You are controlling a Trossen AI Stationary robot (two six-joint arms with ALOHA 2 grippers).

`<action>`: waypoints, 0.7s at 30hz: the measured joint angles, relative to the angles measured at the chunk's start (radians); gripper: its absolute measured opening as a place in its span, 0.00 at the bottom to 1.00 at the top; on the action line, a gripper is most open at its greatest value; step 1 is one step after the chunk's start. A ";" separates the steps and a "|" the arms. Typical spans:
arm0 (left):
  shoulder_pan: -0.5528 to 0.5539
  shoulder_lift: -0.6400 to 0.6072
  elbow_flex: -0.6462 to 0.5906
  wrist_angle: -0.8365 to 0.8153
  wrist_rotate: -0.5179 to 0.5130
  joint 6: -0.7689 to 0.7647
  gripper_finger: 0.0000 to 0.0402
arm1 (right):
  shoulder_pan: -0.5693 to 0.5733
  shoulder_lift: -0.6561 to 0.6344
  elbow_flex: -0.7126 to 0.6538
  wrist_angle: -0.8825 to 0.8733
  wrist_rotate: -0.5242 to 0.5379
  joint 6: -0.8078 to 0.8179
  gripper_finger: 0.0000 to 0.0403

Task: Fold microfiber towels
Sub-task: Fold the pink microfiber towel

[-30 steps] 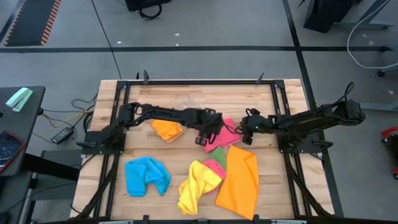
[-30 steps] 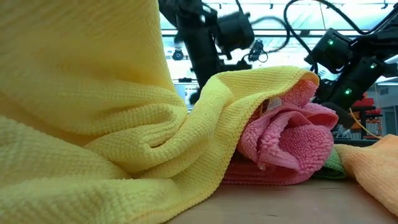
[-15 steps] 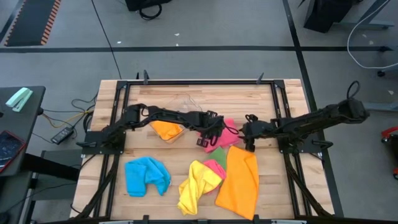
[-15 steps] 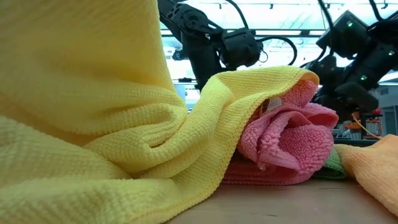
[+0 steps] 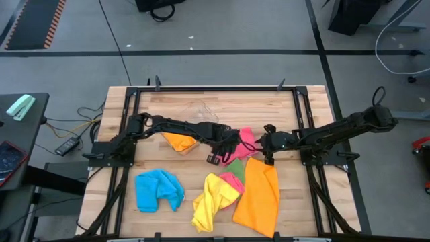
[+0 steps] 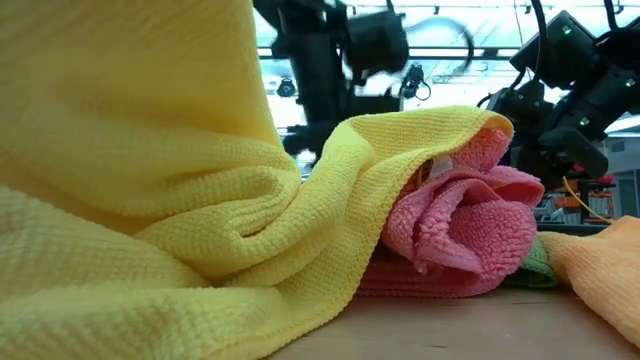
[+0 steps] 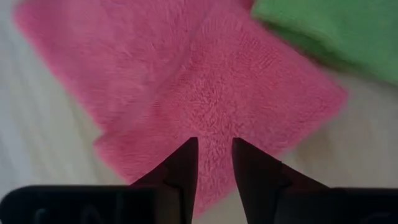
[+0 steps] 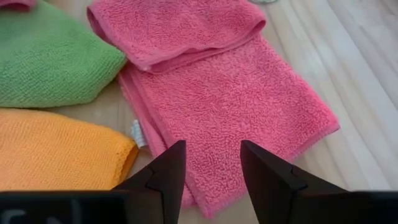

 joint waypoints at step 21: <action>0.130 0.099 -0.002 0.202 -0.314 0.304 0.16 | -0.002 0.001 -0.001 0.014 0.009 -0.004 0.40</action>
